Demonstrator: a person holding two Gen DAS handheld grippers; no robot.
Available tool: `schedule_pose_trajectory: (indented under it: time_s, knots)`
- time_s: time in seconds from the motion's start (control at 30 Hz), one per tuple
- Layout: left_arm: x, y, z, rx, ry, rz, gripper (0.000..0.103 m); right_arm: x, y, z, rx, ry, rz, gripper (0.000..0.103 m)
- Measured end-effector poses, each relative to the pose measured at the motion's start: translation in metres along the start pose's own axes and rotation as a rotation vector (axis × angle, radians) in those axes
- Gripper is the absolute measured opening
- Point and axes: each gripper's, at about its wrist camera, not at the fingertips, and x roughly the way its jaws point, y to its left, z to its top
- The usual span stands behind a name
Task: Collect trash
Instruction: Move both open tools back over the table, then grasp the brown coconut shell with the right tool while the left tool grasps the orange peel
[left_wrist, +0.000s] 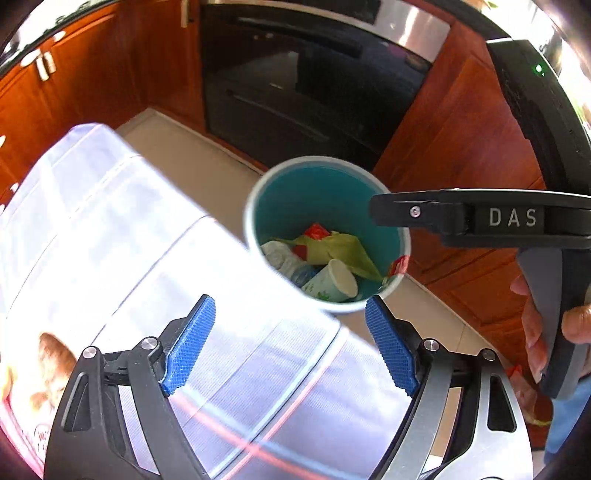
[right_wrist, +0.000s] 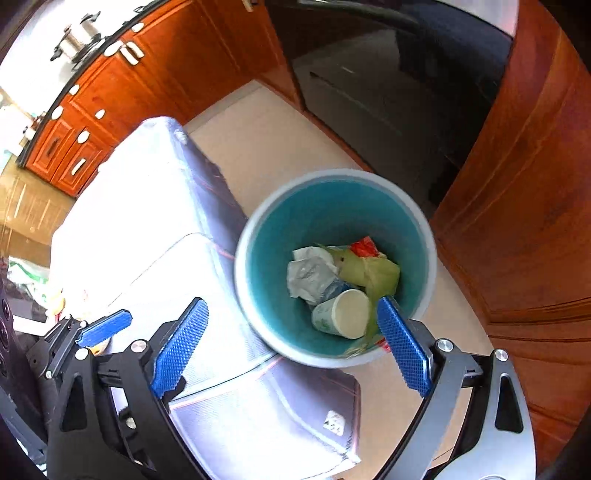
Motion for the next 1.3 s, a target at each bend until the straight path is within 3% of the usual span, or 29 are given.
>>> schedule_pose_trajectory:
  time_s: [0.5, 0.77, 1.0, 1.07, 1.17, 1.27, 1.3]
  knots:
    - [-0.080, 0.107, -0.094, -0.236, -0.085, 0.108, 0.085, 0.006, 0.133, -0.032, -0.227, 0.062, 0.078, 0.089]
    - [-0.092, 0.152, -0.133, -0.358, -0.110, 0.134, 0.085, 0.044, 0.199, -0.041, -0.295, 0.135, 0.150, 0.089]
    - [-0.088, 0.176, -0.150, -0.425, -0.103, 0.124, 0.085, 0.075, 0.228, -0.041, -0.316, 0.141, 0.167, 0.089]
    - [-0.087, 0.182, -0.152, -0.445, -0.104, 0.116, 0.085, 0.080, 0.232, -0.038, -0.319, 0.133, 0.167, 0.084]
    - [-0.083, 0.186, -0.150, -0.460, -0.102, 0.109, 0.085, 0.090, 0.234, -0.035, -0.325, 0.146, 0.174, 0.066]
    - [-0.078, 0.187, -0.144, -0.464, -0.097, 0.106, 0.085, 0.100, 0.237, -0.036, -0.332, 0.167, 0.175, 0.045]
    - [-0.076, 0.187, -0.142, -0.465, -0.095, 0.103, 0.085, 0.103, 0.237, -0.037, -0.329, 0.178, 0.182, 0.032]
